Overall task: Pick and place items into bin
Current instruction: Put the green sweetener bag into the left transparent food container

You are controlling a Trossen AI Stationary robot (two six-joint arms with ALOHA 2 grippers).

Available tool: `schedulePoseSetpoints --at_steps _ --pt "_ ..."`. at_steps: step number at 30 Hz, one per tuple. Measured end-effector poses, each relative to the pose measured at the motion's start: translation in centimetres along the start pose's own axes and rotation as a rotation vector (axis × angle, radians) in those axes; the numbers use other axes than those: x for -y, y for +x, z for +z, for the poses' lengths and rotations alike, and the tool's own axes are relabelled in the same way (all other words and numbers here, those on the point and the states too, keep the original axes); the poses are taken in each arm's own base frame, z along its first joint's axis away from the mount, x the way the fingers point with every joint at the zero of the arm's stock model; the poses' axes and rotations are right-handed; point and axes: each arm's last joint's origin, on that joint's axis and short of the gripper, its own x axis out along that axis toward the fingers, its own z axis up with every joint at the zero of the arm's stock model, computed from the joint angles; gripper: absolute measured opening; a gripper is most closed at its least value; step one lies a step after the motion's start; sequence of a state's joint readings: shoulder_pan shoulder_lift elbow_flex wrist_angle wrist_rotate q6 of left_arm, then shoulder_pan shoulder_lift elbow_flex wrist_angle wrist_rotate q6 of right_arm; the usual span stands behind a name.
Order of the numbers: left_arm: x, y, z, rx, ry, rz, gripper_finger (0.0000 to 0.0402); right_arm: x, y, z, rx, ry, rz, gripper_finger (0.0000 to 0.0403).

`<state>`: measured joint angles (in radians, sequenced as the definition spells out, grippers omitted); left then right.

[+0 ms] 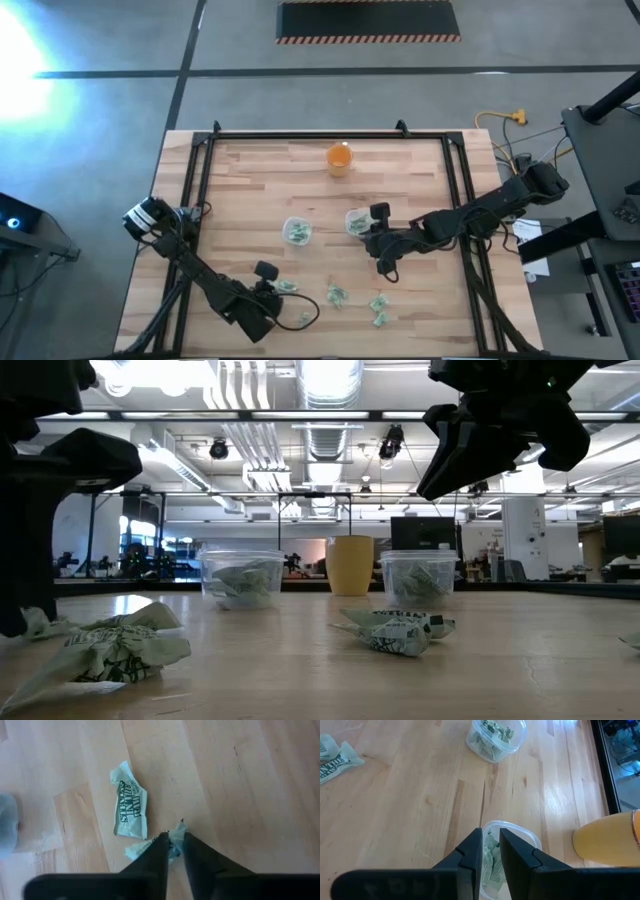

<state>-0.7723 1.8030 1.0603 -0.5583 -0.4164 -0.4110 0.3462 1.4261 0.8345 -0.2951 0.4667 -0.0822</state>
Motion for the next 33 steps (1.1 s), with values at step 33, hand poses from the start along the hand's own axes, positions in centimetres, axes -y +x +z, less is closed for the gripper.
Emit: schedulePoseSetpoints --at_steps 33 --pt "-8.7 -4.1 1.7 0.154 0.015 0.507 0.0008 0.0 0.0 0.0 0.002 -0.003 0.0 0.0057"
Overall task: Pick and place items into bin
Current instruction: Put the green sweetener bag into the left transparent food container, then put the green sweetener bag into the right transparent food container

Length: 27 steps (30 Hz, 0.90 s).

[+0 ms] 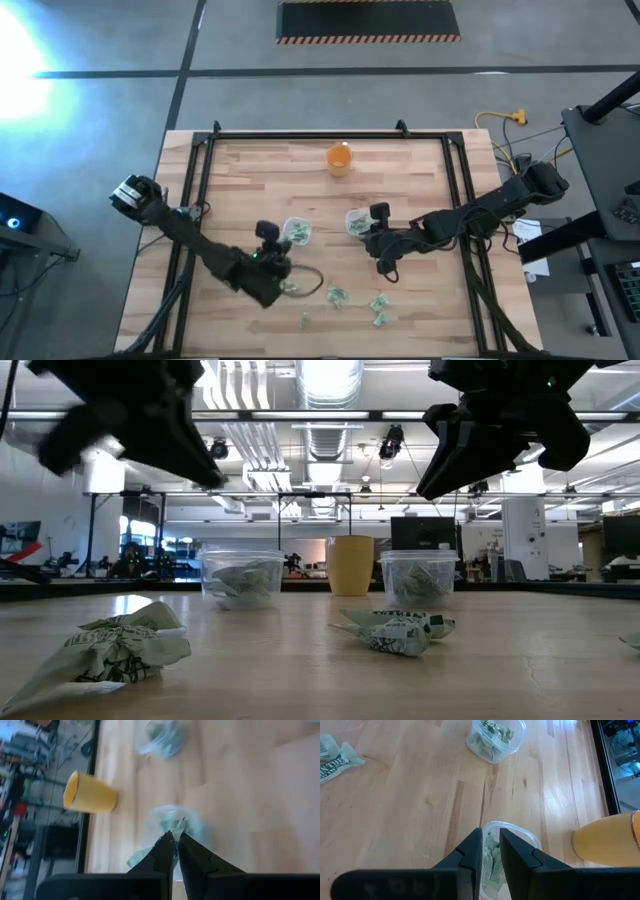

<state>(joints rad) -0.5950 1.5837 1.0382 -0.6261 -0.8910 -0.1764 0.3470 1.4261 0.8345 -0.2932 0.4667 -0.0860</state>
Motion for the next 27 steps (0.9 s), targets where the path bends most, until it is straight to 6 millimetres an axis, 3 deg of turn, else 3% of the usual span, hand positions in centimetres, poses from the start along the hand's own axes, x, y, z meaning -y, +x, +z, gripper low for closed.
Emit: schedulePoseSetpoints --at_steps 10,19,27 --pt "-2.8 4.7 -0.5 -0.093 -0.127 0.083 0.0008 0.0 0.0 0.0 -0.003 -0.006 0.0 0.0057" --pt "-4.2 6.7 -0.6 -0.144 -0.218 -0.071 0.0011 0.0 0.0 -0.1 -0.009 -0.008 0.0 0.0057" --pt "-4.6 7.2 -0.7 -0.158 -0.226 -0.068 0.0072 0.0 0.1 -0.2 -0.011 -0.01 0.0 0.0057"
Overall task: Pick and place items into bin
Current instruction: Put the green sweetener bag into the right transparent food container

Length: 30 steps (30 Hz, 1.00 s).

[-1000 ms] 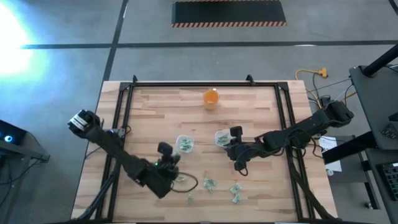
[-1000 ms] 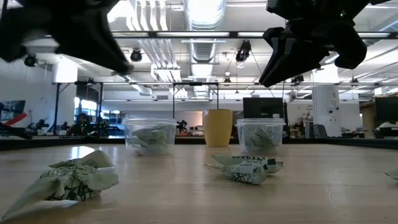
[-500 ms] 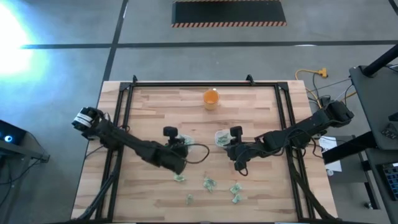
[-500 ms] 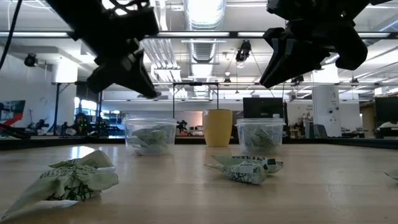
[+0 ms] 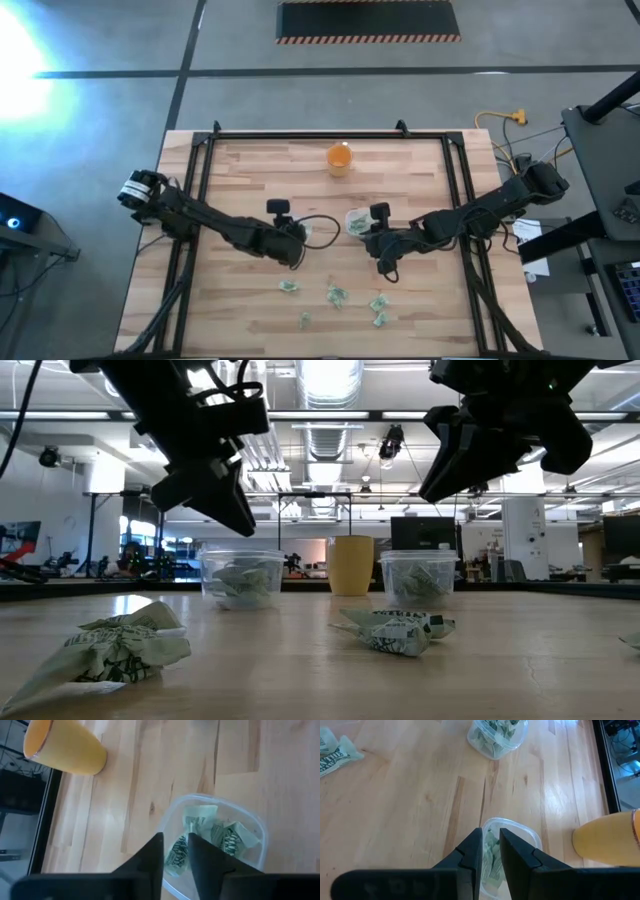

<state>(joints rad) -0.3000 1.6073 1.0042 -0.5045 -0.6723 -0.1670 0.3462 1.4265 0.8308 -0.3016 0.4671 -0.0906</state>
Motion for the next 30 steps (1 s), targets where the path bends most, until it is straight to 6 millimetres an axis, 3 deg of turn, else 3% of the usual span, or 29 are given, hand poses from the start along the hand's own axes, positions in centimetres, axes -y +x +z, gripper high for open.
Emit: schedulePoseSetpoints --at_steps 7,17,22,30 --pt "-0.1 -0.2 0.4 0.012 -0.008 -0.002 0.0121 0.0 0.0 0.0 -0.002 -0.001 0.0 0.0057" --pt "-0.3 -2.7 1.1 0.085 -0.036 -0.034 0.0125 0.0 0.0 0.0 0.0 0.01 0.003 0.0057" --pt "-0.2 -4.3 1.0 0.13 -0.031 -0.062 0.0125 -0.5 0.0 0.2 0.032 0.042 0.154 0.0057" --pt "-0.4 -5.3 0.8 0.159 -0.032 -0.065 0.0125 -1.7 0.4 2.1 0.251 0.094 0.437 0.0057"
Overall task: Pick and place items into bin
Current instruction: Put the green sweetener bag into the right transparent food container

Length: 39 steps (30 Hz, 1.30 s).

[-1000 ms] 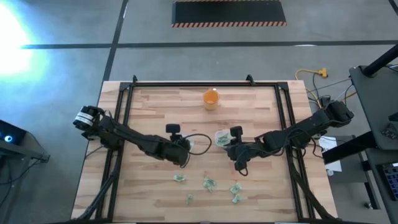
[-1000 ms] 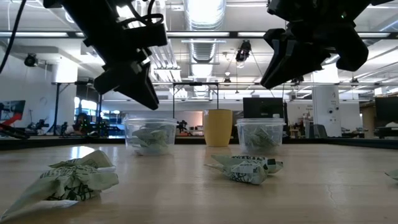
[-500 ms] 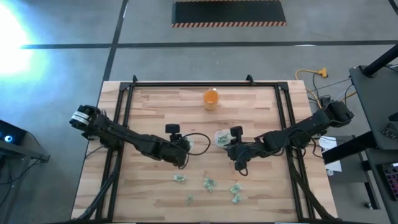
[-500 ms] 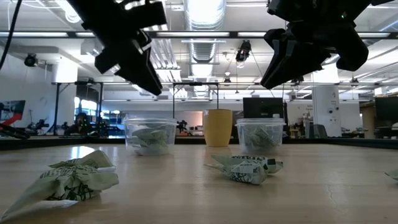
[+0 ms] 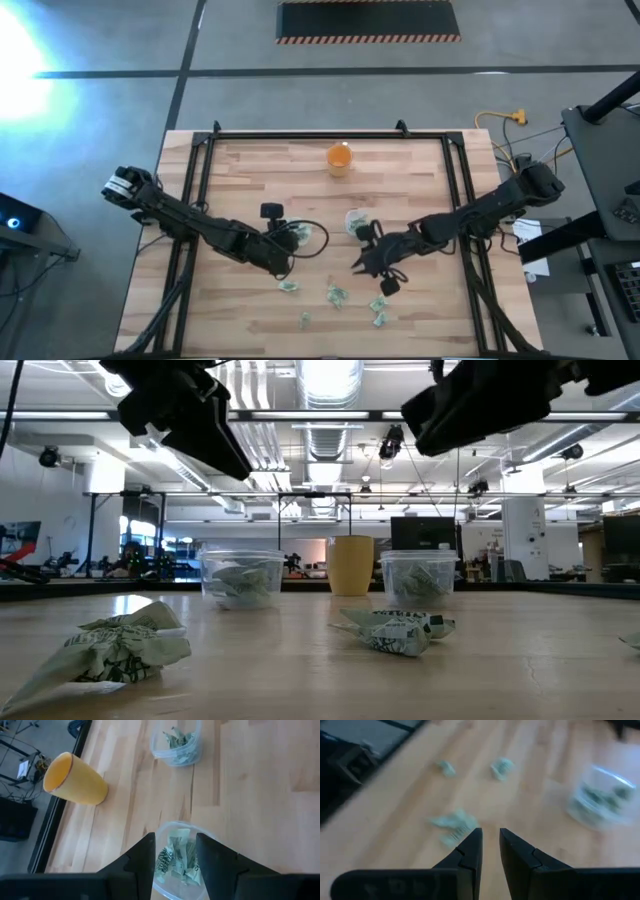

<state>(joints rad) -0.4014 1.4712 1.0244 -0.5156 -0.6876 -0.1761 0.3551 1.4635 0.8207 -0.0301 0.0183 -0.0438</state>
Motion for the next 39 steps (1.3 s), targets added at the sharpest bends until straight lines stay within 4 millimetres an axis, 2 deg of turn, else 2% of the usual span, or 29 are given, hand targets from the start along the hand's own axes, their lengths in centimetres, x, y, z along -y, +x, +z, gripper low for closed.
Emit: schedulePoseSetpoints --at_steps 9,16,22,30,35,39 --pt "0.5 -0.4 -0.3 -0.012 0.031 -0.011 0.0125 -1.7 3.3 -1.0 -0.024 0.024 0.085 0.0057" --pt "0.9 -0.8 -0.8 -0.032 0.068 -0.02 0.0125 -2.0 5.8 -2.0 -0.021 0.12 0.085 0.0062" --pt "1.2 -1.2 -1.4 -0.074 0.081 -0.022 0.0125 -2.2 7.0 -2.6 -0.056 0.236 0.081 0.0111" --pt "1.2 -2.1 -2.6 -0.149 0.054 -0.007 0.0125 -2.2 8.9 -2.2 -0.071 0.262 0.063 0.0187" --pt "1.2 -2.9 -2.6 -0.129 0.042 -0.024 0.0125 -2.3 10.0 -2.2 -0.118 0.239 0.043 0.0206" --pt "1.2 -3.5 -2.6 -0.111 0.018 -0.034 0.0125 -2.2 10.1 -2.2 -0.162 0.234 0.001 0.0207"
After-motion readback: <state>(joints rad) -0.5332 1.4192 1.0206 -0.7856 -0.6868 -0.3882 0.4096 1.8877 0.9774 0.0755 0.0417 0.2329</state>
